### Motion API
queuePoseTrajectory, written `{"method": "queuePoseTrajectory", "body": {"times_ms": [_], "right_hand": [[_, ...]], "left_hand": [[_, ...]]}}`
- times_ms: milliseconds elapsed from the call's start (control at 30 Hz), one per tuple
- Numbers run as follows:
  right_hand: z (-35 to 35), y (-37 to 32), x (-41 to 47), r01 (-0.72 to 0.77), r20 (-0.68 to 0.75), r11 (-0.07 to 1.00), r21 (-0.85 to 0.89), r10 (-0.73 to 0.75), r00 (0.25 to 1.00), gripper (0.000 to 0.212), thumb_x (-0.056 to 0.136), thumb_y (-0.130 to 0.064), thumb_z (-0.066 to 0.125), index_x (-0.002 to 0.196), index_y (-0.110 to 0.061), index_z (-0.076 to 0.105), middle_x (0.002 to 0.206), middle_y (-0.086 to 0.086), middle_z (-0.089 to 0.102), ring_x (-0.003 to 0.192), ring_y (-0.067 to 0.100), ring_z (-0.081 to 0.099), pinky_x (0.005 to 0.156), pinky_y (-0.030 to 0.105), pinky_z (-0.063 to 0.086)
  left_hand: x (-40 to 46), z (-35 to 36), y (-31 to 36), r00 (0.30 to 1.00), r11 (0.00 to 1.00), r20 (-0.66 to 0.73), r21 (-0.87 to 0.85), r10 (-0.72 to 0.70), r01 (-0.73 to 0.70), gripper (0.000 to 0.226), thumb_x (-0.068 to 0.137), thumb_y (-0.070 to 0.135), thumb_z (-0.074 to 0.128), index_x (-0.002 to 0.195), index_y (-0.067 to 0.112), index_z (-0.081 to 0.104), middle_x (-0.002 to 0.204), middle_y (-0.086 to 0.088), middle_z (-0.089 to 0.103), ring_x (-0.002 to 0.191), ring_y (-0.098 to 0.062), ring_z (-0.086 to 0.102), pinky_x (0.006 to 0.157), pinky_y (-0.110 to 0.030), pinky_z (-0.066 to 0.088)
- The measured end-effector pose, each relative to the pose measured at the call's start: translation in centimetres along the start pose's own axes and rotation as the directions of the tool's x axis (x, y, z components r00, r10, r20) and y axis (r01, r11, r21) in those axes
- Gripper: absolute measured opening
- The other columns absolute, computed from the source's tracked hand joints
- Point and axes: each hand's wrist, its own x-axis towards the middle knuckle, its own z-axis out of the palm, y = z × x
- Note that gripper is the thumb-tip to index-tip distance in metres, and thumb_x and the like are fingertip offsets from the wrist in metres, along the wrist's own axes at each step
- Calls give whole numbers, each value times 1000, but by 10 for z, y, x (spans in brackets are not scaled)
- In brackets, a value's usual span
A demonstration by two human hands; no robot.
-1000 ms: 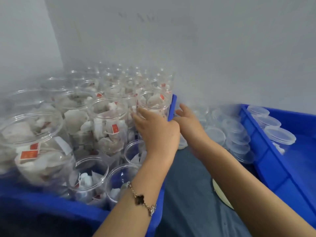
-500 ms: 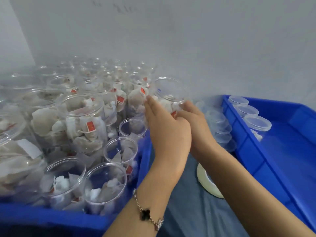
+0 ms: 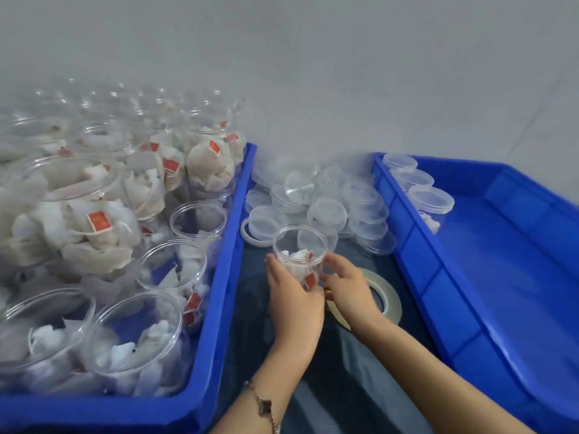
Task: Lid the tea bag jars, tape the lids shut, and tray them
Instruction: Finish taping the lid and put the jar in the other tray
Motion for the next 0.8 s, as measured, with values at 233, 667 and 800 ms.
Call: {"method": "queuePoseTrajectory", "body": {"times_ms": [233,667,800], "right_hand": [[-25,10,64,114,-99,662,-741,-276,956,43,84,2,46,124,-11,55,125,7,57,115,24,52,95,36,43],[-10,8,155,135,109,145,-980,-174,979,74,90,-33,53,149,-21,9,151,26,7,140,41,9,111,50,20],[-12,2,154,83,9,280,-956,-257,966,73,82,-45,62,143,-23,28,135,21,33,121,39,34,100,46,31]], "left_hand": [[16,5,-37,997,995,5,-64,75,-75,101,66,36,81,147,22,23,144,-2,41,128,-19,42,100,-30,39],[20,9,-59,988,986,-11,-65,151,-151,97,68,42,80,146,34,24,142,8,45,126,-10,44,92,-17,35],[21,10,-61,988,986,-11,-57,157,-157,98,67,43,80,146,34,23,142,8,45,126,-11,45,94,-21,38]]}}
